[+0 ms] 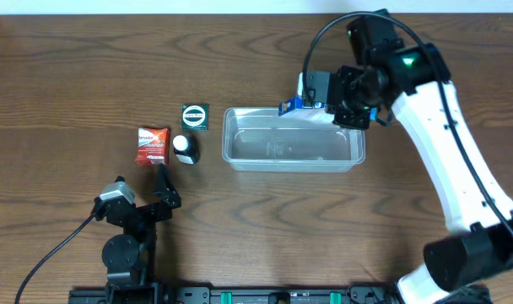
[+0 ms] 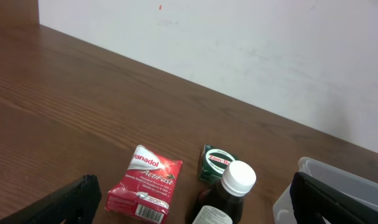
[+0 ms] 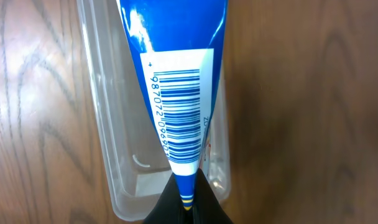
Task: Pack container
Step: 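Carry the blue box over the container and lower it inside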
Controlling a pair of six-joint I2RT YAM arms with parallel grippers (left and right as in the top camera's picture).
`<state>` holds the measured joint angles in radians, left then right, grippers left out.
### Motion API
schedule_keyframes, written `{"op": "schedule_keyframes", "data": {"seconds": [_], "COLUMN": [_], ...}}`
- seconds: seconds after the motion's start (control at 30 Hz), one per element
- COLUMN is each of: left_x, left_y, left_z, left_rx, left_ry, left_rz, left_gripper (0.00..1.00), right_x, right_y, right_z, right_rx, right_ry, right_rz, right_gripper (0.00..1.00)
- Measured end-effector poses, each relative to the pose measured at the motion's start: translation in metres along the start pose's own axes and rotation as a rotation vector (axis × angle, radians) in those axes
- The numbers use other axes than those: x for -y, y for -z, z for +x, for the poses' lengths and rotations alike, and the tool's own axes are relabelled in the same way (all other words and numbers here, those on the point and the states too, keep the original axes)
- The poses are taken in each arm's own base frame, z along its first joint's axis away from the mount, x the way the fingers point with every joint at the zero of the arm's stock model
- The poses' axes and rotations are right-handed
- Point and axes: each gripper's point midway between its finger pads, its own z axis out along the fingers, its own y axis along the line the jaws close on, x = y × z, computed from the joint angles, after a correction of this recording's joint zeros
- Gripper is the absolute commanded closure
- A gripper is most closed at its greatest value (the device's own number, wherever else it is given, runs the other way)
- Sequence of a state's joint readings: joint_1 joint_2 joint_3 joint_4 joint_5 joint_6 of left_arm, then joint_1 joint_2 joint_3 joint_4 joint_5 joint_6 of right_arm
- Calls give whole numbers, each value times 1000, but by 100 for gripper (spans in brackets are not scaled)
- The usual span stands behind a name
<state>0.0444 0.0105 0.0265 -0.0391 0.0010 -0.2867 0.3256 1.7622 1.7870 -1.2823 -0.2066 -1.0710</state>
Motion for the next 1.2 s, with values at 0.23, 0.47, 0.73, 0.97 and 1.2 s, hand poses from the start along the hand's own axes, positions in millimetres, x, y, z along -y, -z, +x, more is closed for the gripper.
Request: {"op": "schedule_keyframes", "data": {"seconds": [0.23, 0.47, 0.73, 0.97, 1.2], "left_x": [0, 0, 0, 0, 0], "left_y": [0, 0, 0, 0, 0], "left_z": [0, 0, 0, 0, 0], "left_rx": [0, 0, 0, 0, 0], "left_ry": [0, 0, 0, 0, 0], "left_rz": [0, 0, 0, 0, 0], "left_gripper": [2, 2, 2, 2, 2], "right_x": [-9, -7, -1, -1, 2], "right_y": [-25, -54, -89, -100, -102], "right_z": [6, 8, 7, -7, -13], "right_rx": [-46, -68, -135, -187, -227], "right_ry": [38, 81, 130, 206, 219], "right_rz": [-90, -136, -132, -82, -29], "right_gripper": [99, 99, 99, 99, 99]}}
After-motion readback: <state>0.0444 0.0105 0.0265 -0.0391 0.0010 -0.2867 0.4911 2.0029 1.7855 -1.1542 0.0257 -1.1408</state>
